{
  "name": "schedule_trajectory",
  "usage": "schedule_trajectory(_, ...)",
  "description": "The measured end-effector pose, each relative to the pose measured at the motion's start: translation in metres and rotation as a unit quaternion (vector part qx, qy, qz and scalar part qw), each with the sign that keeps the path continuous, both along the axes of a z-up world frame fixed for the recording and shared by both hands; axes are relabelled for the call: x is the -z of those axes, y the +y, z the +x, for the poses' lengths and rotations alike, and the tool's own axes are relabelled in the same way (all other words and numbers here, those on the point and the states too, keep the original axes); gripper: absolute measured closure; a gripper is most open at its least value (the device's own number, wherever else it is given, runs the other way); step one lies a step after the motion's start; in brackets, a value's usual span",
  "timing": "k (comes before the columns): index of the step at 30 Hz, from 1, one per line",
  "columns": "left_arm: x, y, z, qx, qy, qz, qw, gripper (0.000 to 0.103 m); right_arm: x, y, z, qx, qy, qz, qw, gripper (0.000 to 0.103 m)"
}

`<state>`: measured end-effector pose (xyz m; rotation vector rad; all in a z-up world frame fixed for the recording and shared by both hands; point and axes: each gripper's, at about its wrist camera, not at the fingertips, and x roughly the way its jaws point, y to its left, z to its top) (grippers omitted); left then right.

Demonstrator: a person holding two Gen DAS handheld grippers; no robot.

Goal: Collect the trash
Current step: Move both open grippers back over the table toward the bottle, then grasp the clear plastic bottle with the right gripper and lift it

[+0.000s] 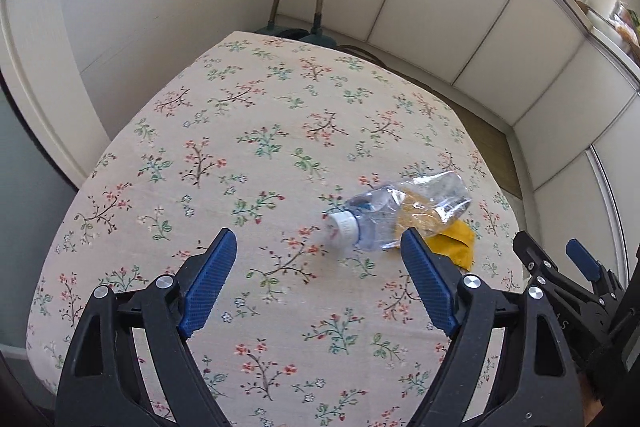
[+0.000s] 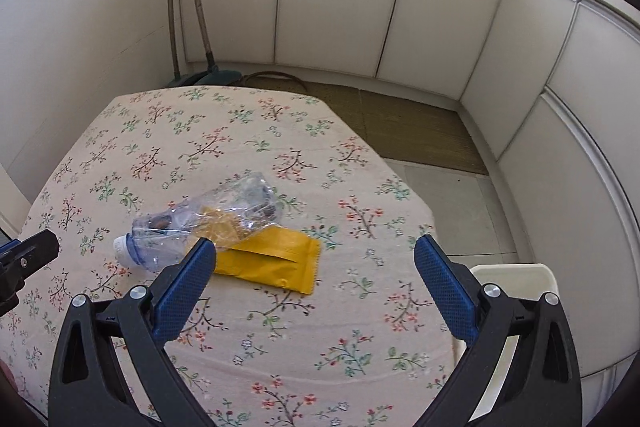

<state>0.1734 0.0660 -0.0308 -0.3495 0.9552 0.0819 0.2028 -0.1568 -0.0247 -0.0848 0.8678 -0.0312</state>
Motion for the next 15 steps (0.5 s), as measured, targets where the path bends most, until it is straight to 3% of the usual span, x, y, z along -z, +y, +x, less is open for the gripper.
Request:
schedule_trajectory(3,0.003,0.019,0.001,-0.015,0.005,-0.015,0.9998,0.022,0.019,0.007,0.018,-0.004,0.054,0.069,0.996,0.007)
schedule_trajectory(6,0.006,0.038,0.002,-0.025,0.010,-0.037,0.9990,0.022,0.042,0.004,0.039,0.012,0.112,0.196,0.974,0.007)
schedule_trajectory(11,0.008,0.058,0.005,-0.036,0.018,-0.079,0.9961,0.022,0.064,0.012,0.059,0.033,0.140,0.299,0.943,0.007)
schedule_trajectory(12,0.008,0.060,0.005,-0.037,0.017,-0.084,0.9956,0.022,0.068,0.014,0.060,0.039,0.147,0.315,0.937,0.008)
schedule_trajectory(15,0.006,0.065,0.006,-0.038,0.013,-0.093,0.9949,0.022,0.079,0.018,0.064,0.057,0.162,0.353,0.920,0.029)
